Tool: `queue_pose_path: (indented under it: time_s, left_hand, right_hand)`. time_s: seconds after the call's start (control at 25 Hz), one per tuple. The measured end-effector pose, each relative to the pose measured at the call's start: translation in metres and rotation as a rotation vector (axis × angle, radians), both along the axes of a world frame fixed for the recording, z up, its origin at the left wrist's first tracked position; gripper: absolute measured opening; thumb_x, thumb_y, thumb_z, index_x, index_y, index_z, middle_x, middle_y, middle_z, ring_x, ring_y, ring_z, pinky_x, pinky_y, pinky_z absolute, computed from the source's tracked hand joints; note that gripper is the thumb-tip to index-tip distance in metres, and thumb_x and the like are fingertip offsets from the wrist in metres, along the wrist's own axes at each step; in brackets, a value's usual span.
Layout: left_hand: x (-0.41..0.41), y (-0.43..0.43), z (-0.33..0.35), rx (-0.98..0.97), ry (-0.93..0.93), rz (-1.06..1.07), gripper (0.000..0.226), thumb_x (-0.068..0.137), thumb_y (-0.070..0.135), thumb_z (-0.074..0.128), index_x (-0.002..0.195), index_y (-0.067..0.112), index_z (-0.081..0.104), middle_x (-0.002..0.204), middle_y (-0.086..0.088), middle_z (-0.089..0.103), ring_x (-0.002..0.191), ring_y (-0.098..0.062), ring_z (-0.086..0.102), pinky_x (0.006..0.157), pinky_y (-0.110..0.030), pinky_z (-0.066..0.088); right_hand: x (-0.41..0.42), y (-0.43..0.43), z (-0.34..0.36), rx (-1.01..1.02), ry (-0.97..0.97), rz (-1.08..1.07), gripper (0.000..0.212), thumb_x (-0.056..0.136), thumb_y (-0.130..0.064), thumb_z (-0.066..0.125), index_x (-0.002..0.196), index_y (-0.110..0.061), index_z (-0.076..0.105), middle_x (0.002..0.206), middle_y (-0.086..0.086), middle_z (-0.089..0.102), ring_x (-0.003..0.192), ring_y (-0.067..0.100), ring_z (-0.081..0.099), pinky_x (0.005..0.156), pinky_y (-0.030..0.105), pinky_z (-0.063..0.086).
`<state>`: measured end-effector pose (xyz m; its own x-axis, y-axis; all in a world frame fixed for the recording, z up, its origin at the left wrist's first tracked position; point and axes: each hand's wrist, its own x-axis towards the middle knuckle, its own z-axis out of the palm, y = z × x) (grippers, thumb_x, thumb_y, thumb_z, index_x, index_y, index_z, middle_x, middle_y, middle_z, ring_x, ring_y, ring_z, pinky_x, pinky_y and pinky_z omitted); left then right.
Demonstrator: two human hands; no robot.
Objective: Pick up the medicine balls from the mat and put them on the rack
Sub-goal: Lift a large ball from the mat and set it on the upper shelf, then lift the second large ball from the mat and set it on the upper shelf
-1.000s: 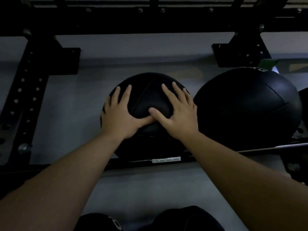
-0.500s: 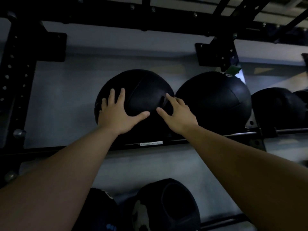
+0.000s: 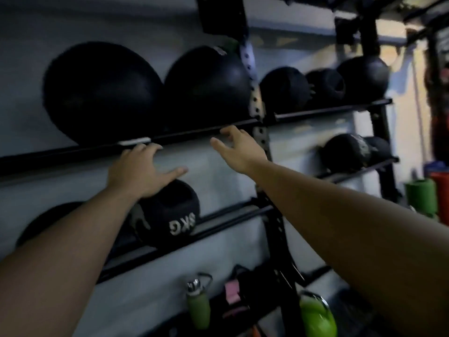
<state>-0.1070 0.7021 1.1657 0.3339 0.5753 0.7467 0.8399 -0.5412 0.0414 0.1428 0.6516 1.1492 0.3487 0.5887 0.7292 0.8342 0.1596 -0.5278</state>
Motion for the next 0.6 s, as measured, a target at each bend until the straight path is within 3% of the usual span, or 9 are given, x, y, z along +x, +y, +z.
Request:
queue_pose_path:
  time_s: [0.08,0.2,0.44,0.6]
  left_hand:
    - [0.031,-0.051,-0.040,-0.062,0.018,-0.050,0.112,0.061,0.106,0.043,0.143,0.031,0.057,0.146,-0.006,0.063,0.133,-0.038,0.058,0.099,-0.050,0.050]
    - [0.094,-0.137,-0.110,-0.153,0.057,-0.143,0.109,0.063,0.104,0.044,0.140,0.029,0.059,0.140,-0.004,0.068,0.128,-0.035,0.062,0.091,-0.046,0.052]
    - [0.212,-0.320,-0.267,-0.428,0.185,-0.297,0.100,0.063,0.101,0.047,0.132,0.029,0.062,0.138,-0.007,0.070,0.128,-0.037,0.064,0.098,-0.047,0.053]
    - [0.245,-0.429,-0.352,-0.599,0.279,-0.376,0.106,0.055,0.102,0.041,0.130,0.030,0.064,0.133,-0.006,0.071,0.125,-0.037,0.065,0.101,-0.049,0.054]
  right_hand:
    - [0.044,-0.063,-0.056,-0.074,0.028,-0.074,0.072,0.092,-0.078,0.045,0.147,-0.031,0.049,0.140,0.005,0.059,0.109,0.028,0.063,0.086,0.041,0.051]
    - [0.104,-0.169,-0.145,-0.183,0.077,-0.182,0.072,0.087,-0.077,0.043,0.142,-0.033,0.054,0.139,0.004,0.062,0.120,0.032,0.063,0.092,0.042,0.050]
    - [0.189,-0.388,-0.318,-0.505,0.097,-0.376,0.062,0.093,-0.071,0.048,0.140,-0.032,0.058,0.143,0.008,0.063,0.126,0.037,0.061,0.099,0.047,0.047]
    - [0.214,-0.536,-0.412,-0.731,0.147,-0.447,0.051,0.090,-0.070,0.050,0.121,-0.033,0.066,0.131,0.007,0.068,0.120,0.037,0.063,0.097,0.047,0.047]
